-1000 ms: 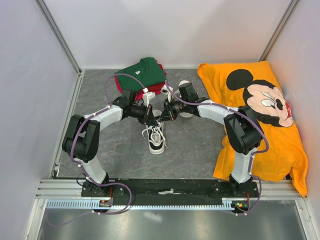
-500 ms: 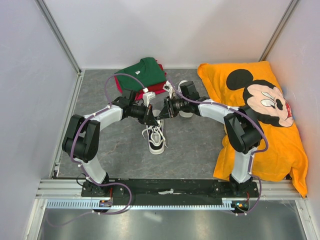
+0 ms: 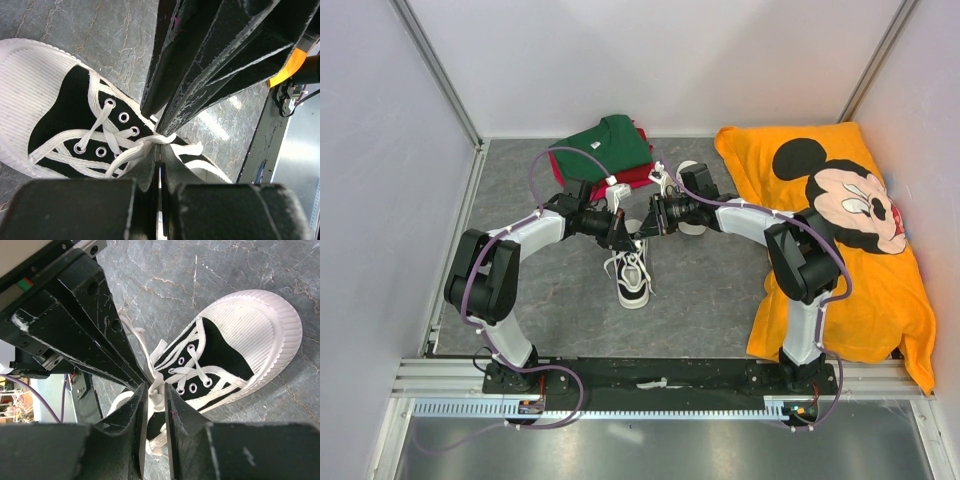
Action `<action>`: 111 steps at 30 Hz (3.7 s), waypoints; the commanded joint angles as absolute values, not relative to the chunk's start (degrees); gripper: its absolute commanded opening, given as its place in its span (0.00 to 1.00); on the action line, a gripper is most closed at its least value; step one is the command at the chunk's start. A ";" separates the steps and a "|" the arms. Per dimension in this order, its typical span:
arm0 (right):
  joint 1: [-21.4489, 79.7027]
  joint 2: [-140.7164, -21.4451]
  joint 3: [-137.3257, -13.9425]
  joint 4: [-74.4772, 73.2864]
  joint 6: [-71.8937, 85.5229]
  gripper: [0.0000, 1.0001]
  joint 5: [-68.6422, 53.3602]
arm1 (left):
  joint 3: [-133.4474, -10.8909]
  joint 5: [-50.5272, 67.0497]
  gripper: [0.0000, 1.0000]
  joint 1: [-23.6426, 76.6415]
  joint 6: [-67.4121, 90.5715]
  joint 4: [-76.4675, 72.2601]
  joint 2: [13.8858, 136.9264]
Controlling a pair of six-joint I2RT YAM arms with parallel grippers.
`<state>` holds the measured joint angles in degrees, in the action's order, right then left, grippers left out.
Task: Tie the shoes
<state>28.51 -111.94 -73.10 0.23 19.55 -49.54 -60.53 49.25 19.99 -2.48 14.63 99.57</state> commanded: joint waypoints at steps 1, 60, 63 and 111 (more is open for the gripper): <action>28.56 -112.59 -74.36 0.53 19.95 0.26 -51.06 | -60.29 50.71 0.02 19.78 -4.40 12.57 97.82; 32.34 -105.73 -74.88 -4.83 9.41 0.00 -45.70 | -81.03 50.89 0.44 18.19 -97.91 45.08 108.02; 32.34 -105.29 -74.88 -5.27 8.70 0.00 -45.70 | -80.86 49.40 0.31 18.11 -99.58 47.37 107.67; 27.42 -100.28 -68.20 -16.17 -4.83 0.00 -34.45 | -60.03 43.86 0.02 4.13 -97.64 47.11 89.65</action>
